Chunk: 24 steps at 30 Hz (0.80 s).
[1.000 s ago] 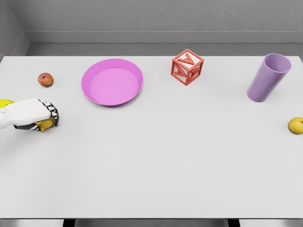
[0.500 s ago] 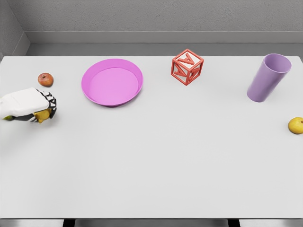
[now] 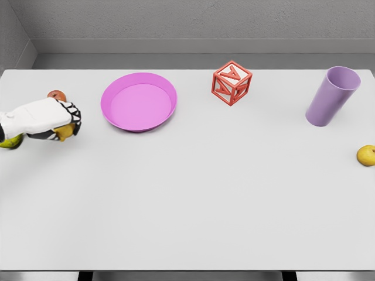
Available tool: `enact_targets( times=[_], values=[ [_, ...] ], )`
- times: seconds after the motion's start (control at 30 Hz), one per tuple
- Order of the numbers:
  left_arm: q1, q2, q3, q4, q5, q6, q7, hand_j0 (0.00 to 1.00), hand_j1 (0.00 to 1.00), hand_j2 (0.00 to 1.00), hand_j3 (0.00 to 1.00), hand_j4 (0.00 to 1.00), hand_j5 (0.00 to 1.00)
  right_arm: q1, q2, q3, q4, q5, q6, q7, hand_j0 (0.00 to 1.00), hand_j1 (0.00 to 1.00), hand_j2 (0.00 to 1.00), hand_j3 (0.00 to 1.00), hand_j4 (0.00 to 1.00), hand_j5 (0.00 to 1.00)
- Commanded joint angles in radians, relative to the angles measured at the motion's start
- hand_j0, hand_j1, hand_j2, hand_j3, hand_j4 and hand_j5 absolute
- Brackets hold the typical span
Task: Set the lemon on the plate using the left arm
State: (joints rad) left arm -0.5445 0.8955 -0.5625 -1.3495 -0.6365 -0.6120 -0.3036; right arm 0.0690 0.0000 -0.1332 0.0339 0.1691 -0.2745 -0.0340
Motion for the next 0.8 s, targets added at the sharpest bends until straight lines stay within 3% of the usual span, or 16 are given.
enact_targets(
  times=[0.0,0.43,0.77],
  values=[
    [-0.005,-0.032,0.009,0.023,0.006,0.001,0.001,0.30,0.30,0.30,0.30,0.30,0.30,0.000,0.000,0.000,0.000,0.000,0.000,0.000,1.00,1.00,1.00,1.00,1.00,1.00],
    [-0.037,-0.113,0.026,0.049,0.006,0.001,0.000,0.27,0.27,0.27,0.27,0.27,0.27,0.000,0.000,0.000,0.000,0.000,0.000,-0.001,1.00,1.00,1.00,1.00,1.00,1.00],
    [-0.086,-0.188,0.024,0.113,0.003,0.001,0.001,0.27,0.27,0.27,0.27,0.27,0.27,0.000,0.000,0.000,0.000,0.000,0.000,0.000,1.00,1.00,1.00,1.00,1.00,1.00]
  ],
)
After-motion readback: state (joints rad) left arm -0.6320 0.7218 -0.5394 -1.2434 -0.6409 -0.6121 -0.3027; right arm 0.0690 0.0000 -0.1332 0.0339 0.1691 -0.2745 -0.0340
